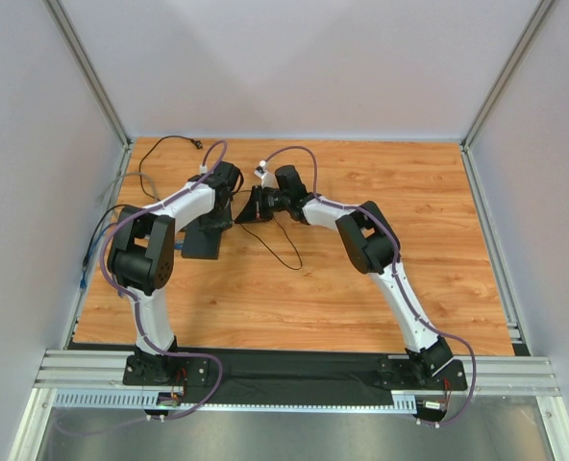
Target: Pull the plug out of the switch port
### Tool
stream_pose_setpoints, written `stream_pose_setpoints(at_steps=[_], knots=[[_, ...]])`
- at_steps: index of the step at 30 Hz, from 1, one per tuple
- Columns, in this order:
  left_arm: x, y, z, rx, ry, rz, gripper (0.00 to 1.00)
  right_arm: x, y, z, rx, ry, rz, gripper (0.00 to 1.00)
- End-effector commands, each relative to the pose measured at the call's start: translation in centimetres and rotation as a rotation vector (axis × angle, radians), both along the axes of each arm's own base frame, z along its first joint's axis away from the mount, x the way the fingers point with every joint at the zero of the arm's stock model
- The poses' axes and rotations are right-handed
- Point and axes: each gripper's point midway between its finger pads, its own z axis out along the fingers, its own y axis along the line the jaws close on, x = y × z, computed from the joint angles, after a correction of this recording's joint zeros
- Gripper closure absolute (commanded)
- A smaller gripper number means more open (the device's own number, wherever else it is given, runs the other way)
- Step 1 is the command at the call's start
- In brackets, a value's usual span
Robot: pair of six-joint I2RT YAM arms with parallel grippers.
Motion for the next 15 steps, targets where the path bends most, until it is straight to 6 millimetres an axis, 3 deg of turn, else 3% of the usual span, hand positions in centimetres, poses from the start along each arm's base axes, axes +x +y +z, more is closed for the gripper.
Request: stream_pose_setpoints(at_steps=[1, 3, 7, 8, 15], knots=[[1.6, 0.2, -2.5, -0.055, -0.032, 0.064, 0.6, 0.9, -0.2, 2.5, 0.005, -0.045, 0.01, 1.0], [1.7, 0.3, -2.5, -0.055, -0.033, 0.068, 0.6, 1.3, -0.7, 0.9, 0.005, 0.016, -0.008, 1.0], [1.6, 0.2, -2.5, -0.056, -0.033, 0.064, 0.6, 1.0, -1.4, 2.4, 0.017, -0.029, -0.016, 1.0], [1.6, 0.2, -2.5, -0.056, -0.034, 0.062, 0.61, 0.9, -1.4, 3.7, 0.017, -0.052, -0.015, 1.0], [1.7, 0.3, -2.5, -0.055, -0.034, 0.062, 0.61, 1.0, -1.9, 3.3, 0.006, -0.063, -0.017, 1.0]])
